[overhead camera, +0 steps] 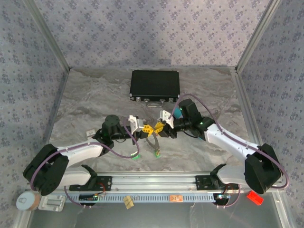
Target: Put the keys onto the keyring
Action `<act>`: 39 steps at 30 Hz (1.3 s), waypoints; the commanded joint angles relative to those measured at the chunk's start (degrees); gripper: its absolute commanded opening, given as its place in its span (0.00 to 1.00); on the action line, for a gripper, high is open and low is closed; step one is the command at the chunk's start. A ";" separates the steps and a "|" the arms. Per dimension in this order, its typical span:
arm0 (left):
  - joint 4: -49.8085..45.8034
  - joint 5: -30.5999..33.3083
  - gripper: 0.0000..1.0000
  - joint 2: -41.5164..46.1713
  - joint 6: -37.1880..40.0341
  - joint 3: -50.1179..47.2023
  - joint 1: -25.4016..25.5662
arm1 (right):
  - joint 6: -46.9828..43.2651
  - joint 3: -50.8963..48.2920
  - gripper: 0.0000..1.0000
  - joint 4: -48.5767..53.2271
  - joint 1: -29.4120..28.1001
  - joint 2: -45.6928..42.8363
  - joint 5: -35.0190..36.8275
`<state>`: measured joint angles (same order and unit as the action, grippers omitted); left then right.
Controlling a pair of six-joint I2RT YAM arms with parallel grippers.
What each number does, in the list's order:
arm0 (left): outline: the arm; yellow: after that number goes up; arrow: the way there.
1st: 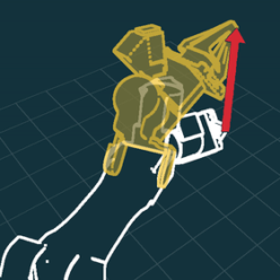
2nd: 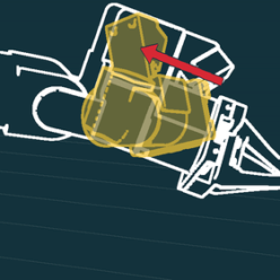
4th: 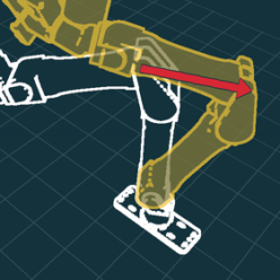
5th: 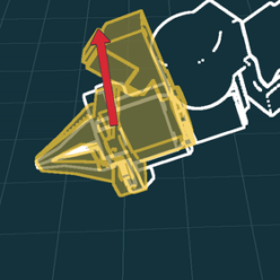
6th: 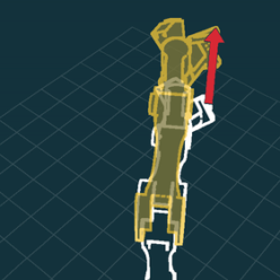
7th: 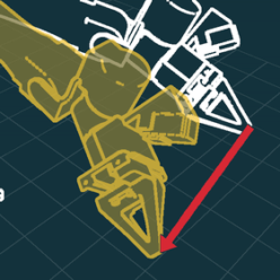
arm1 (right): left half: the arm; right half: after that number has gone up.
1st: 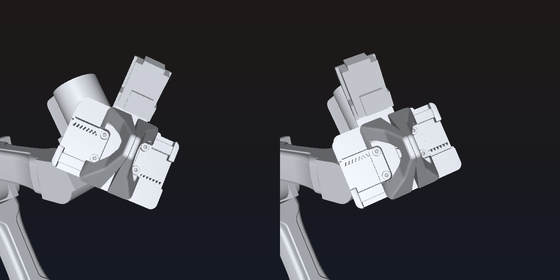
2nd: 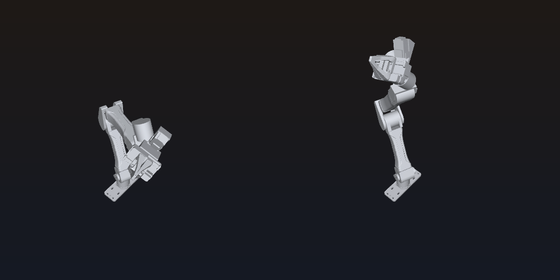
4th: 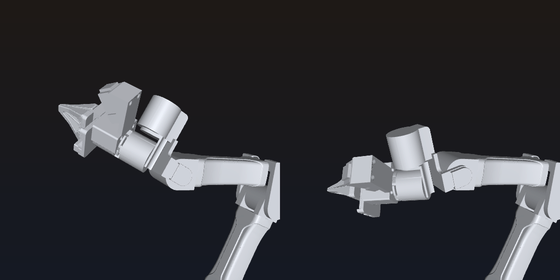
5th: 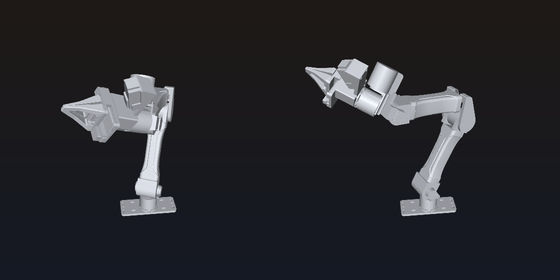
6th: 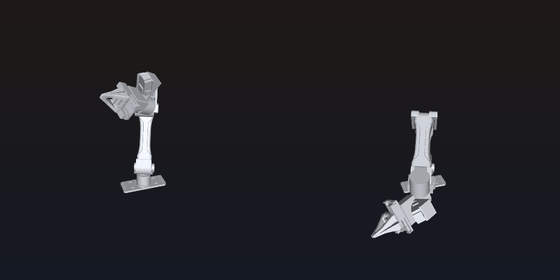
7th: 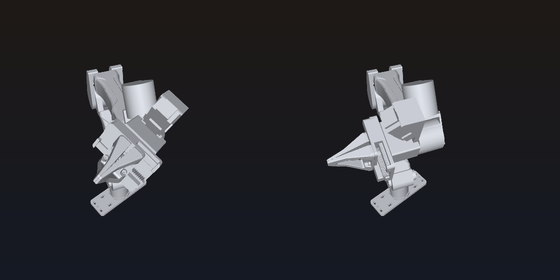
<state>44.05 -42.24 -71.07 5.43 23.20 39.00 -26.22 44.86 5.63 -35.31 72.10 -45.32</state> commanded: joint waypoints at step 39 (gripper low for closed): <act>-16.66 2.61 0.00 6.05 8.04 3.60 0.11 | -6.21 10.09 0.28 15.12 -4.78 0.25 9.79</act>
<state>24.21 -39.31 -66.00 13.04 26.22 39.03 -35.46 56.97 24.73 -42.19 75.77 -30.41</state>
